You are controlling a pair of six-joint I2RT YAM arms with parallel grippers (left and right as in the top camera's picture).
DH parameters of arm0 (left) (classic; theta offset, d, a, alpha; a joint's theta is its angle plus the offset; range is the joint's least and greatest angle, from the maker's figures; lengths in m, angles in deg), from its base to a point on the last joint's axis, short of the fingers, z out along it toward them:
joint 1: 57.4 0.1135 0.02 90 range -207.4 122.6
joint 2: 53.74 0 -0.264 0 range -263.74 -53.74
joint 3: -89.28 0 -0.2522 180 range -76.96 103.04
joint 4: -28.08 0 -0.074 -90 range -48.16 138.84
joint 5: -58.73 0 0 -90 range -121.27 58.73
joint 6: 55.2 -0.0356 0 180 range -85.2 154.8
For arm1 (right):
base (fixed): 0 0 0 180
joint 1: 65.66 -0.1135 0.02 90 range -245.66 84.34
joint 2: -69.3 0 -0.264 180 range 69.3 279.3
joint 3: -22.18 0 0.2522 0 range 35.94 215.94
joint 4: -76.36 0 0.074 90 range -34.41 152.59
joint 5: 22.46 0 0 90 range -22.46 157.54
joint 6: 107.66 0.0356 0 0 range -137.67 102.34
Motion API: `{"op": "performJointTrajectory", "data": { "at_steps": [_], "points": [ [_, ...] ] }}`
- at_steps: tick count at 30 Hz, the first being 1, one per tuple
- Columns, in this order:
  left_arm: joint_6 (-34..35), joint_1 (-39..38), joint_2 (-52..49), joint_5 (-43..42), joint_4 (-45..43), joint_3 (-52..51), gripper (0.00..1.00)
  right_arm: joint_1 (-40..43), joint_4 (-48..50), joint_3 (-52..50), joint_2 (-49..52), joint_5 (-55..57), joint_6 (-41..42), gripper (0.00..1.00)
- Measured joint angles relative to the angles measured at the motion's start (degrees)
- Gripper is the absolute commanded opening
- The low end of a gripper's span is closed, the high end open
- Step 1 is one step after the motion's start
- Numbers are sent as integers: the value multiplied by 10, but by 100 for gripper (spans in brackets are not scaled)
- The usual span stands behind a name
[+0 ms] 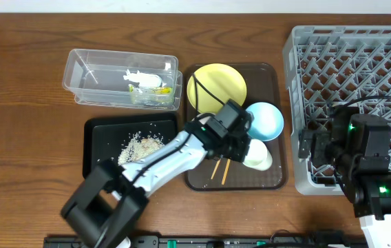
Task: Sort waste into correct bins and load items into the dishwasher rack
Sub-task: 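Grasp the white cup with the left gripper and lift it, then hand the white cup from the left gripper to the right gripper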
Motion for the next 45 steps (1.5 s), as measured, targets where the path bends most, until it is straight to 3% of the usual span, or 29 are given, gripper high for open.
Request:
{"op": "performJointTrajectory", "data": {
  "at_steps": [7, 11, 16, 20, 25, 33, 42, 45],
  "points": [
    [7, 106, 127, -4, -5, -1, 6, 0, 58, 1, 10, -18, -2, 99],
    [65, 196, 164, -21, -19, 0, 6, 0, 66, 2, 49, -110, -20, 99],
    [136, 268, 127, -175, -94, 0, 7, 0, 78, 2, 124, -303, -77, 96],
    [175, 272, 90, -323, -137, 0, 6, 0, 122, 2, 183, -435, -116, 96],
    [200, 269, 76, -431, -146, 0, 6, 0, 223, 2, 243, -575, -149, 96],
    [217, 269, 76, -492, -149, 0, 6, 0, 371, 3, 281, -769, -167, 88],
    [237, 256, 76, -520, -150, 0, 6, 3, 398, 3, 284, -820, -167, 85],
    [245, 244, 76, -520, -150, 0, 6, 3, 399, 3, 284, -820, -164, 80]
  ]
}}
